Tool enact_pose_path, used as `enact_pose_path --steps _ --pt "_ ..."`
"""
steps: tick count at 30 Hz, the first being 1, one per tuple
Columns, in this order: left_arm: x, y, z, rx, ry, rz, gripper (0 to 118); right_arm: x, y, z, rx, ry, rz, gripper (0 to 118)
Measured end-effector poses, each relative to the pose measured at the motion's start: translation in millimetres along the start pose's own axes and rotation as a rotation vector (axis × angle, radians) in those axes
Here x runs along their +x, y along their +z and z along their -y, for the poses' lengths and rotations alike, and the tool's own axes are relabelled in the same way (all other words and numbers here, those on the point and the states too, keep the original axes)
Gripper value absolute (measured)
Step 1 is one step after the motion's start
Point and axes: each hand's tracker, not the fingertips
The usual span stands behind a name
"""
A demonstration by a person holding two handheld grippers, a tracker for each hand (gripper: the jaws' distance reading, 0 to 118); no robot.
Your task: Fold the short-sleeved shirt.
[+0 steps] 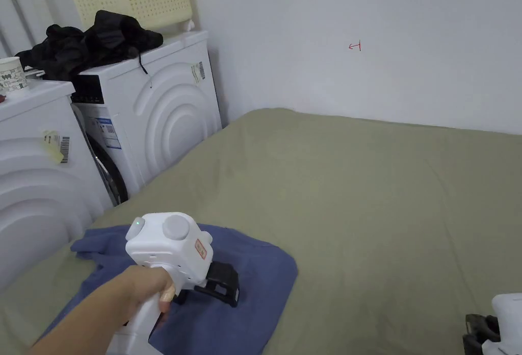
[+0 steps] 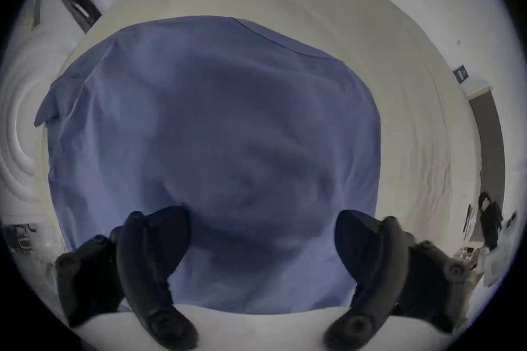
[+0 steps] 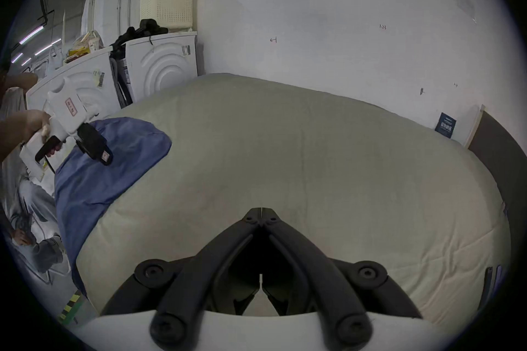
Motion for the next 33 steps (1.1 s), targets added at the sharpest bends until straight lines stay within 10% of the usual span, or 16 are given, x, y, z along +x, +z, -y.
enact_pose_path --steps 2,4,19,33 --pt "3 -5 3 -0.012 -0.018 -0.043 78 0 1 1 0.000 -0.002 -0.005 0" --pt "7 -8 7 -0.010 -0.044 -0.112 3 1 3 1 -0.002 -0.002 -0.002 0" --pt "101 128 -7 0.306 -0.185 0.076 3 63 50 10 -0.002 -0.049 0.097 0" --pt "457 152 3 0.304 -0.661 0.421 3 237 177 62 -0.056 -0.187 0.493 0"
